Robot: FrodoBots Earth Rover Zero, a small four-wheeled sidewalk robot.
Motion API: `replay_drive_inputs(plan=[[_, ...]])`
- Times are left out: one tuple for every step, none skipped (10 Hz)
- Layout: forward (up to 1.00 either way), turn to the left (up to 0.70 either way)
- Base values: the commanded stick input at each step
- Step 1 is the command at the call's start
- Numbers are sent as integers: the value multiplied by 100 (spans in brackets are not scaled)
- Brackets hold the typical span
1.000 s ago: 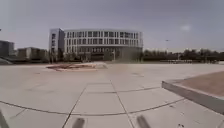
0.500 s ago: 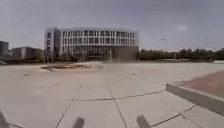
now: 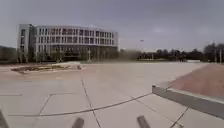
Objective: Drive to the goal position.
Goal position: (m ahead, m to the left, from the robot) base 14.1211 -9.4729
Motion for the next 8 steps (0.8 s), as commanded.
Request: replay_drive_inputs(plan=[[70,0],[70,0],[70,0],[70,0],[70,0],[70,0],[70,0],[70,0]])
